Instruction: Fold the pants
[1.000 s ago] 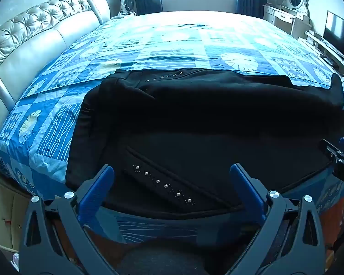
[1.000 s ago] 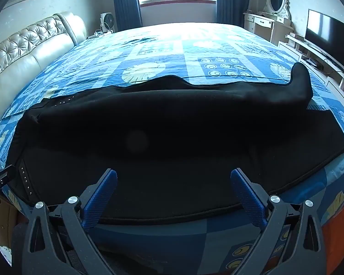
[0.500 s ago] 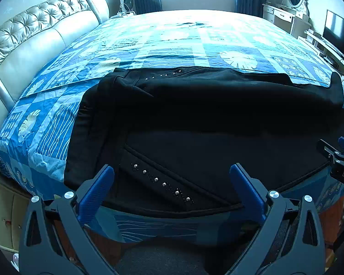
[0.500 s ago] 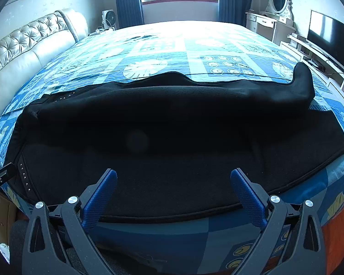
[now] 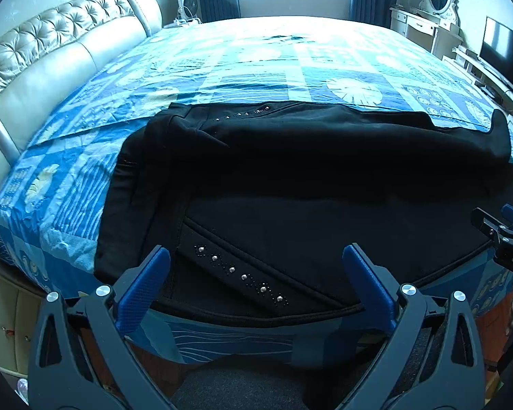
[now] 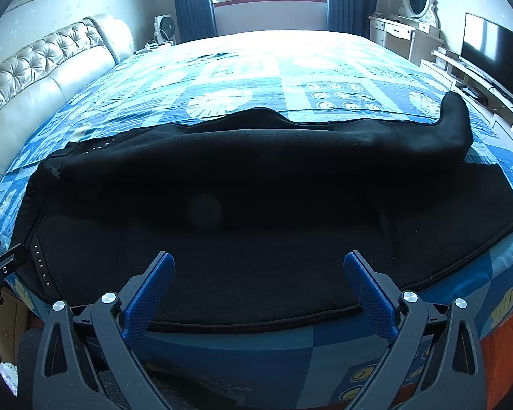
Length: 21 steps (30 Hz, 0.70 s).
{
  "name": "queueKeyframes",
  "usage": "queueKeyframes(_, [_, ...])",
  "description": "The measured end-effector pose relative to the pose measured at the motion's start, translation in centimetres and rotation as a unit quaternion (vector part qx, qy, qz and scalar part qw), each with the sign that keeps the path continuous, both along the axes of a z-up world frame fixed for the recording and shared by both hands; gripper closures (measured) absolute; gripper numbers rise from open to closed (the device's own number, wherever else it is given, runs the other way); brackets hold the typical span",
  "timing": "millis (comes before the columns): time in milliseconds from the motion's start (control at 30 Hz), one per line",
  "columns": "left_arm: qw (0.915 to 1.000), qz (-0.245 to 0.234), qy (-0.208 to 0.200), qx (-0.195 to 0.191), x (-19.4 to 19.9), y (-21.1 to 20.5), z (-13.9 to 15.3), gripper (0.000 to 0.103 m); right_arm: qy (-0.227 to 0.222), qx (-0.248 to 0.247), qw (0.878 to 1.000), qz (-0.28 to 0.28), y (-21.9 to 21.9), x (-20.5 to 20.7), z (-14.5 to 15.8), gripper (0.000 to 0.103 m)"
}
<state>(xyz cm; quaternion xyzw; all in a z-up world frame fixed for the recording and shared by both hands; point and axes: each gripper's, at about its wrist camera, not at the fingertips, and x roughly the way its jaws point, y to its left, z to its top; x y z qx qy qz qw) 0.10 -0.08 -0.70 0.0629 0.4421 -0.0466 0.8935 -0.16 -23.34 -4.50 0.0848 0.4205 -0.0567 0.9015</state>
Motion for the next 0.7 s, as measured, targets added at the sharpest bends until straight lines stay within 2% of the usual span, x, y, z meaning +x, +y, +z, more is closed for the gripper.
queueKeyframes(100, [0.9994,-0.011,0.023,-0.025,0.7,0.7,-0.1,0.002,0.002,0.028,0.999,0.022,-0.3,0.4,0.3,0.004])
queueKeyframes(233, [0.9938,-0.04,0.058,-0.086,2.6,2.9,0.5,0.002,-0.017,0.087,0.993,0.074,-1.3,2.0,1.9,0.004])
queueKeyframes(300, [0.99,-0.052,0.066,-0.113,4.2,5.1,1.1,0.002,-0.031,0.109,0.989,0.094,-2.1,3.3,2.8,0.004])
queueKeyframes(400, [0.9884,-0.04,0.058,-0.135,7.6,9.1,2.0,0.002,-0.038,0.135,0.983,0.118,-3.6,6.5,4.0,0.004])
queueKeyframes(467, [0.9827,-0.037,0.072,-0.167,10.9,12.0,2.0,0.002,-0.041,0.147,0.978,0.14,-4.7,8.9,4.5,0.004])
queueKeyframes(567, [0.976,-0.03,0.088,-0.197,15.8,15.5,1.5,0.002,-0.027,0.138,0.976,0.169,-6.1,13.7,4.6,0.004])
queueKeyframes(700, [0.9706,-0.022,0.112,-0.211,22.3,18.1,-0.3,0.002,0.035,0.14,0.97,0.195,-7.5,20.2,2.6,0.004])
